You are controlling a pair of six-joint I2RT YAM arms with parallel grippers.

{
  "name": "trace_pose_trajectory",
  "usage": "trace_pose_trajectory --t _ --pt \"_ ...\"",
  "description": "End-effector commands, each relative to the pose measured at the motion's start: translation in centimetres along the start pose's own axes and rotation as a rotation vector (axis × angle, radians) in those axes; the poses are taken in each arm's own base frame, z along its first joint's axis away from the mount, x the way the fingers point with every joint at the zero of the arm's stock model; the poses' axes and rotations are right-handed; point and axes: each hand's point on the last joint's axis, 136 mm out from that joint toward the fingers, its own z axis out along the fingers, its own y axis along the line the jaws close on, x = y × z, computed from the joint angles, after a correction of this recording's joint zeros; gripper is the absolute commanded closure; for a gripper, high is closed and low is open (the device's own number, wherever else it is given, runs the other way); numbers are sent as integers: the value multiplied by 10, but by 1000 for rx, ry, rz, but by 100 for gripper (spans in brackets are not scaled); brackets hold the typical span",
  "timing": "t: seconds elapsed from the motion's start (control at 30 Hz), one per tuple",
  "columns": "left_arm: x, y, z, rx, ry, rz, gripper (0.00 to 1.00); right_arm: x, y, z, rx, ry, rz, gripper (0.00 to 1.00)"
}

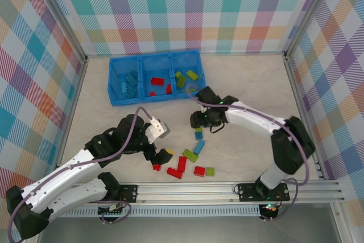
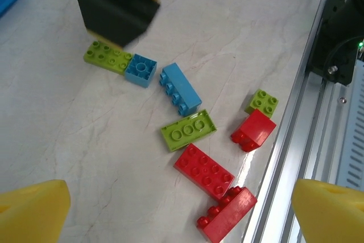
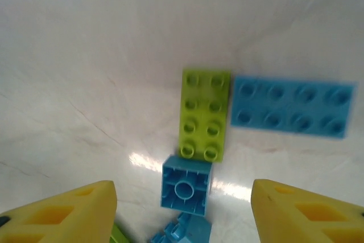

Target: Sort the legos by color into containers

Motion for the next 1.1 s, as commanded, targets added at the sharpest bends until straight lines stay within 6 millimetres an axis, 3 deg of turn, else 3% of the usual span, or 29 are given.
trace_pose_trajectory --t 0.0,0.2,0.37,0.67,0.73,0.87,1.07 --pt "0 -4 -16 -17 26 91 0 6 1 10 65 60 41 34" --pt "18 -1 -23 -50 53 131 0 -3 4 39 119 86 50 36" --pt "19 -1 -21 -49 24 134 0 -10 -3 52 198 74 18 41" --pt "26 0 -13 -39 65 136 0 -6 -4 64 208 101 12 67" --pt "27 0 -13 -38 68 136 0 -8 0 60 190 87 8 65" --pt "25 0 -14 -40 54 139 0 -9 -3 55 218 93 2 47" --pt "25 0 -15 -44 53 141 0 -2 -11 56 240 106 10 47"
